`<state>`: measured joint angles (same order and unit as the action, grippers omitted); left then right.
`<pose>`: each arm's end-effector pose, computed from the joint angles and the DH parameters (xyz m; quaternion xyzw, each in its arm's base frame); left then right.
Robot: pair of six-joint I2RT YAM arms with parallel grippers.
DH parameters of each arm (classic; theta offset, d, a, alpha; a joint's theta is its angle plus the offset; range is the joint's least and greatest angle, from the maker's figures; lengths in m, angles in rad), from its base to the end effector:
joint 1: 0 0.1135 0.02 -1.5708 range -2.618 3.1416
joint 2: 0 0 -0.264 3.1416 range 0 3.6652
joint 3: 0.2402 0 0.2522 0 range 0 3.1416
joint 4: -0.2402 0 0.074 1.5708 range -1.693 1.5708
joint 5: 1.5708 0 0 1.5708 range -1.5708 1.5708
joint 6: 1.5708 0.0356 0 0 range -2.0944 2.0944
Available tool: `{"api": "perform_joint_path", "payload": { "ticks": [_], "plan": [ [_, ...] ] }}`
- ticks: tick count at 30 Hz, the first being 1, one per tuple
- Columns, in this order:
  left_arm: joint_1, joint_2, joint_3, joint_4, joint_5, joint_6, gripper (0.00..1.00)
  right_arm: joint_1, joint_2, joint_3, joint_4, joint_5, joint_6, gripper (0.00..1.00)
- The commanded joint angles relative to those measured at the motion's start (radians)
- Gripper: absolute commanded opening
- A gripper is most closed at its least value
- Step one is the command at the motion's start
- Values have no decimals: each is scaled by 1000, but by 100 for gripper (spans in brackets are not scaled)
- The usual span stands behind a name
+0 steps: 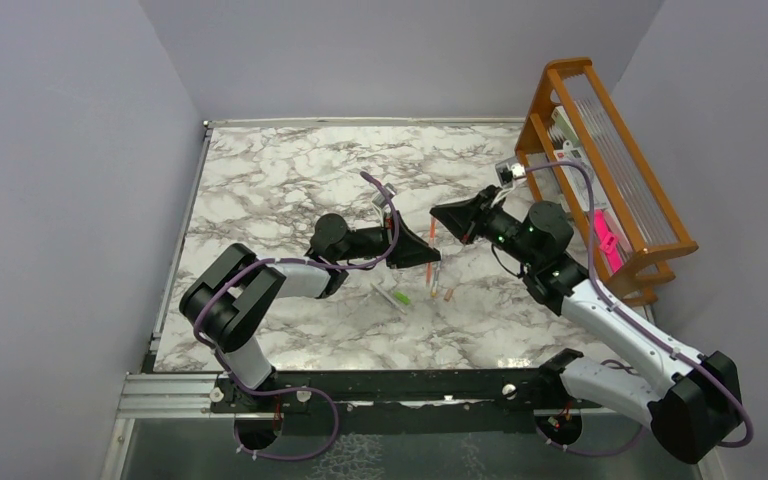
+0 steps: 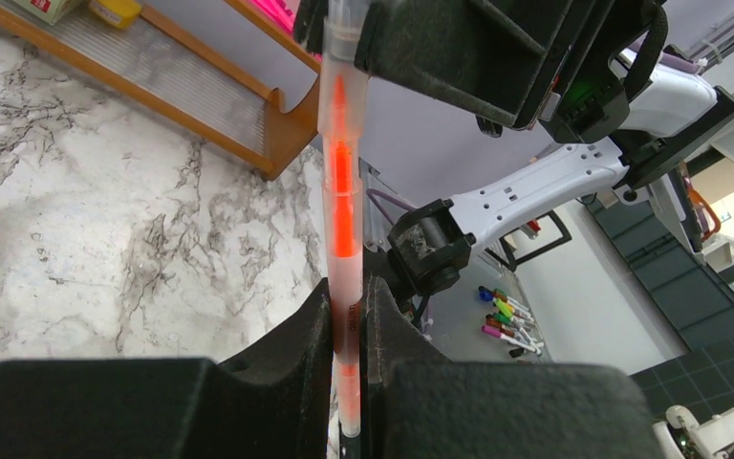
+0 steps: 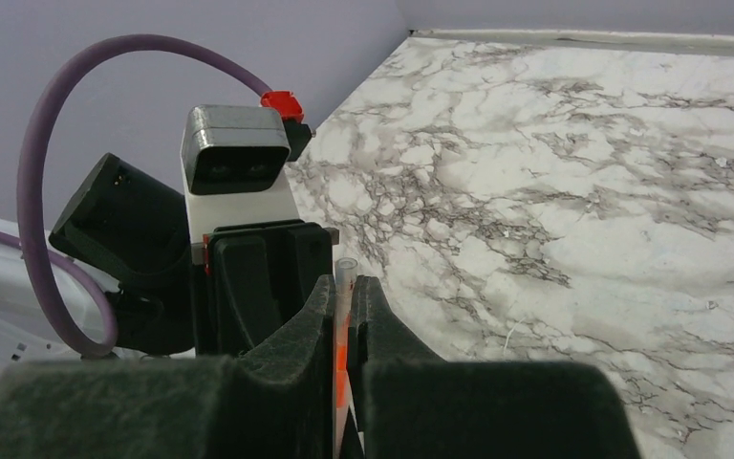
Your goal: Insert the pens into the pen caps
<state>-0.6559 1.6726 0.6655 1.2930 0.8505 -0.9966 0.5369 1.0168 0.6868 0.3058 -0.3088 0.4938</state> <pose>0.2388 -0.2176 0.2286 0.2330 0.5939 -0.7038 0.3124 0.2009 0.1321 0.3128 -0.1226 0.7046 0.4359 0.5463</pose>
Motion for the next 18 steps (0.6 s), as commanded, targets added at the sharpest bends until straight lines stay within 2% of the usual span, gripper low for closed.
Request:
{"api": "perform_joint_path", "payload": {
  "ticks": [1,18],
  "plan": [
    [-4,-19,23,9,-32,35,0,5,-33,-26,11,-24,14,1],
    [-3,-60,80,-3,-158,81,0,5,-96,-154,27,-73,132,1]
  ]
}}
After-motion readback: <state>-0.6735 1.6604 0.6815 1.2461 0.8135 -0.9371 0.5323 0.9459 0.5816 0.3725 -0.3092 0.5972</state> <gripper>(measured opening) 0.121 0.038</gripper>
